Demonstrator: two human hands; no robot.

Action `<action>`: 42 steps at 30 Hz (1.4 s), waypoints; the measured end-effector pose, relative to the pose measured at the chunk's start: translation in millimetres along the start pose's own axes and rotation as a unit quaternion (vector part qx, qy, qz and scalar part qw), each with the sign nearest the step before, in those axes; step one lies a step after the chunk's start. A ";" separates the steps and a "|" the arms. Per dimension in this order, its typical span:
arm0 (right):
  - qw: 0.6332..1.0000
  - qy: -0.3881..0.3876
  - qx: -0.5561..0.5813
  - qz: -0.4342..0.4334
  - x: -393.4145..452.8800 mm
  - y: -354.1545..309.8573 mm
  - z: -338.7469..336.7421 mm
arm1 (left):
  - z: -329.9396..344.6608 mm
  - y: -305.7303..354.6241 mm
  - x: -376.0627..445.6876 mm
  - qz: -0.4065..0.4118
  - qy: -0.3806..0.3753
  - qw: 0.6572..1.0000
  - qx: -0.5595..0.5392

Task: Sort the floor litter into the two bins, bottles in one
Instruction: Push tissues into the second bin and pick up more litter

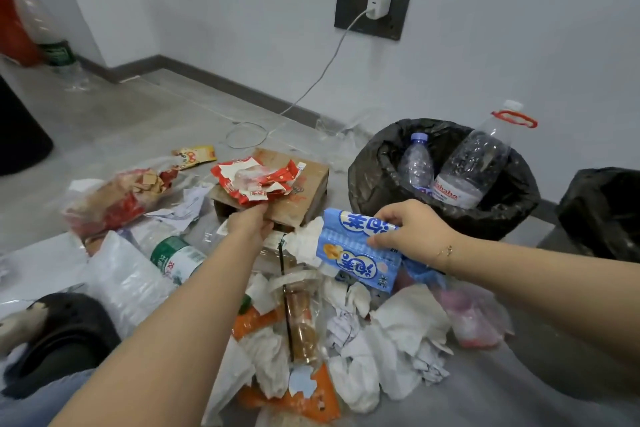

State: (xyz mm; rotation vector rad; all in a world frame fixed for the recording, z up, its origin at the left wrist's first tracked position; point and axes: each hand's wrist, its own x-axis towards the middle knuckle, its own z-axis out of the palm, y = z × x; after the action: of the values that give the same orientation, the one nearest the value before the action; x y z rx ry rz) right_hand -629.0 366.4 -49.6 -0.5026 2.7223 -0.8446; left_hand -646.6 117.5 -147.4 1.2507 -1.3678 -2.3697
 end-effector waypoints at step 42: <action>0.974 0.175 0.126 -0.069 -159.5 36.1 -122.3 | -21.6 -33.9 -178.2 0.763 -0.169 0.396 0.483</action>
State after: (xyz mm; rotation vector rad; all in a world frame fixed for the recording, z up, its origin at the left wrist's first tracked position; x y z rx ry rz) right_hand -533.2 517.9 48.3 -0.5353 2.8471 -1.4157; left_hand -506.7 208.6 -73.2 -0.7328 -2.2982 -0.2889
